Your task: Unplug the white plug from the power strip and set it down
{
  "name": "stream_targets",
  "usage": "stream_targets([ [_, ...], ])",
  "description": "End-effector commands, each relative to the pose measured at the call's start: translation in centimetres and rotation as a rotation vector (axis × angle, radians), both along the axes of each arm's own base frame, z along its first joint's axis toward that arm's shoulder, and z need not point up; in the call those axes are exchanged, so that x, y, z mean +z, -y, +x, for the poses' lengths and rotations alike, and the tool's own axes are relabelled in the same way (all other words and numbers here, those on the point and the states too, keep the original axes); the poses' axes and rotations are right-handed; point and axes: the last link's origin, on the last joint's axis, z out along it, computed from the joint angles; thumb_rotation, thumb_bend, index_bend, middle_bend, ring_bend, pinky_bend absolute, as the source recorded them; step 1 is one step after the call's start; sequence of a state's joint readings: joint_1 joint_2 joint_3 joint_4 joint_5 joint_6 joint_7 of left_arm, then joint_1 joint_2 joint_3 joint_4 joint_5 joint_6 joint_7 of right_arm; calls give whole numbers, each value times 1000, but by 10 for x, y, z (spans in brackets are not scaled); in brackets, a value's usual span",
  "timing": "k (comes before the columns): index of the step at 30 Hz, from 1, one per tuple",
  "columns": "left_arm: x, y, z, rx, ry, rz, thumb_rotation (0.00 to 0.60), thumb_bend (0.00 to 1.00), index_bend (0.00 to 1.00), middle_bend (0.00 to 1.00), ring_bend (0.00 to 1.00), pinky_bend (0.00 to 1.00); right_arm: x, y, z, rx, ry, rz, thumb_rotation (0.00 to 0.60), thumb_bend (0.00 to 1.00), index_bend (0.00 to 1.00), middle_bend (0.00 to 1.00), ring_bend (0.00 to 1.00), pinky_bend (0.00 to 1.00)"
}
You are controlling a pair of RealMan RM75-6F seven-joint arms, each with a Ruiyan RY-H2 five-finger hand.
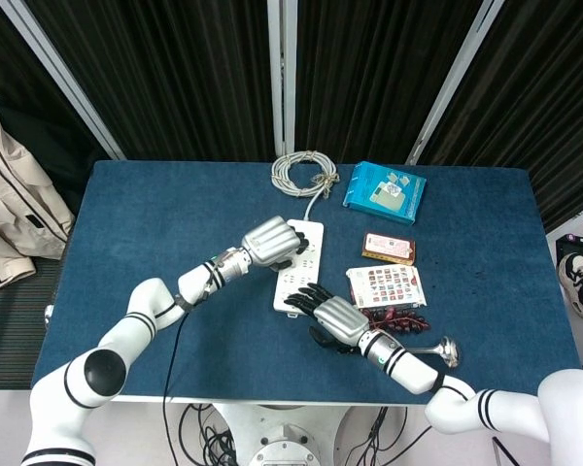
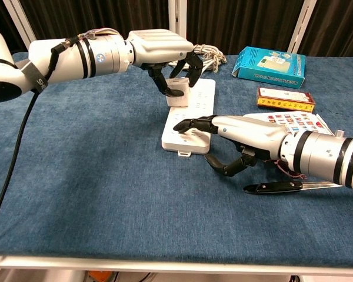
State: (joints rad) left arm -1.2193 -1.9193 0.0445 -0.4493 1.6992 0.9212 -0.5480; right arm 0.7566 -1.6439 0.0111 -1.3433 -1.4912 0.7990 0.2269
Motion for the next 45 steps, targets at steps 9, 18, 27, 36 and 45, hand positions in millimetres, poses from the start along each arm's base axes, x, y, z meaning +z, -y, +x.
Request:
stream_targets([
  [9,8,3,2,-52,26,27,600,453,655,772,706,875,1,0,-1,-4,-2,-4,600,593,96,150,0,12],
  [18,34,-1,-8,-37,102,123,600,453,635,750,677,860,7,1,4,22,39,-58,600,593,96,146,0,12],
  [27,43,12,-63,115,103,146,600,379,488,589,483,655,31,1,11,68,129,-144,600,591,97,156,0,12],
  [36,45,29,-84,223,126,139,600,118,193,266,169,313,84,-1,7,104,159,-266,600,516,97,153,0,12],
  [45,147,60,-139,350,228,330,600,108,173,241,146,249,183,-23,-51,13,14,-518,600,327,97,143,0,12],
])
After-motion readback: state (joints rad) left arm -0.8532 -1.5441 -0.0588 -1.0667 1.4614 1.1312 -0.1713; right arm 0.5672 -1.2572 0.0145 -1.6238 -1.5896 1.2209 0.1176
